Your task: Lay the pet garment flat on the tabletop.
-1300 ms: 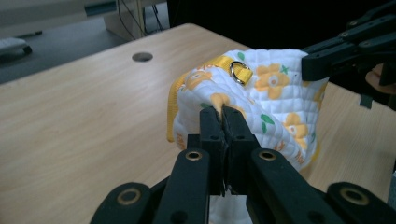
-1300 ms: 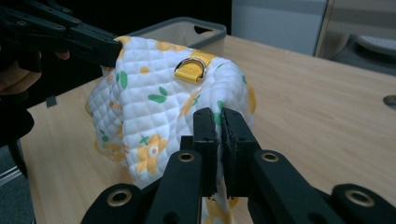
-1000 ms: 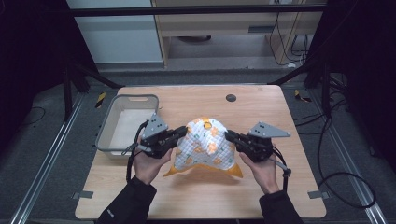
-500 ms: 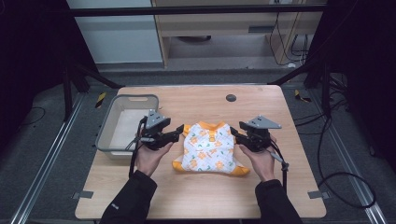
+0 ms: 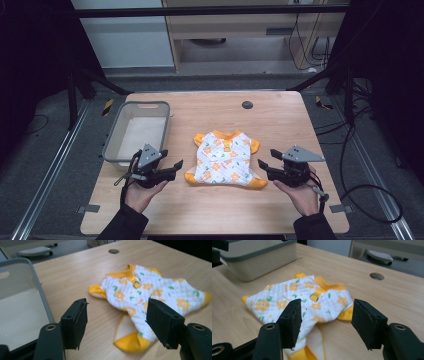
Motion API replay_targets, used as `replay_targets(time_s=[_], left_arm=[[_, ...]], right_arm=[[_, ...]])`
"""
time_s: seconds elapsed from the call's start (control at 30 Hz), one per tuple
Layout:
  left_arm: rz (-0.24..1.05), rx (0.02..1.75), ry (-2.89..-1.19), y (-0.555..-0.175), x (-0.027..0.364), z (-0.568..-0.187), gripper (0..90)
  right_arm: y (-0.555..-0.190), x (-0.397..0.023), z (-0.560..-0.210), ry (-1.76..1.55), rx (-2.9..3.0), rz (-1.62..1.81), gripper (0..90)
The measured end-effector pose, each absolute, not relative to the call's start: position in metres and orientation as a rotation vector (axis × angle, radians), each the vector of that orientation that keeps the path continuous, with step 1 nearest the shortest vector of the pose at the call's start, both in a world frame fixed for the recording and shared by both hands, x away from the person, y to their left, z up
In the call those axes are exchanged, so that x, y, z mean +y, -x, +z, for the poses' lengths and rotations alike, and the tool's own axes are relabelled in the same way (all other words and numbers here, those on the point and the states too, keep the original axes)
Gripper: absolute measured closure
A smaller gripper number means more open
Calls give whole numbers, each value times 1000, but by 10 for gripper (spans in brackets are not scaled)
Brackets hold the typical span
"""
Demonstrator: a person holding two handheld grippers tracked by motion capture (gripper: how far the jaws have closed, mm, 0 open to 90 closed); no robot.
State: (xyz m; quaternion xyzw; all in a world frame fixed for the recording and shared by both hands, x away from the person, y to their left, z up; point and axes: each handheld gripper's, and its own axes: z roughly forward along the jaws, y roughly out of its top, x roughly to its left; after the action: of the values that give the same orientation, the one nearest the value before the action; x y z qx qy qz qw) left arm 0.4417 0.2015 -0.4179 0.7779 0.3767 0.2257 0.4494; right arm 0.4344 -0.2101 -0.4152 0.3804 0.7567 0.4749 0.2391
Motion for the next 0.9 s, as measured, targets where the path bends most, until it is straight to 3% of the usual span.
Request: replay_targets(time_s=[0.47,0.67,0.8,0.9], left_arm=[[507,918,-2114,-439,188,-472,329],[484,879,-2154,-440,177,-480,334],[465,849,-2189,-443,169,-485,384],[473,828,-2234,-444,163,-489,477]], right_arm=[[-421,-212,-473,-1087,2256,1215,394],[-424,-205,-486,-1070,2322,1168,456],[-424,-200,-487,-1071,2333,1174,536],[-426,-192,-492,-1063,2379,1169,604]])
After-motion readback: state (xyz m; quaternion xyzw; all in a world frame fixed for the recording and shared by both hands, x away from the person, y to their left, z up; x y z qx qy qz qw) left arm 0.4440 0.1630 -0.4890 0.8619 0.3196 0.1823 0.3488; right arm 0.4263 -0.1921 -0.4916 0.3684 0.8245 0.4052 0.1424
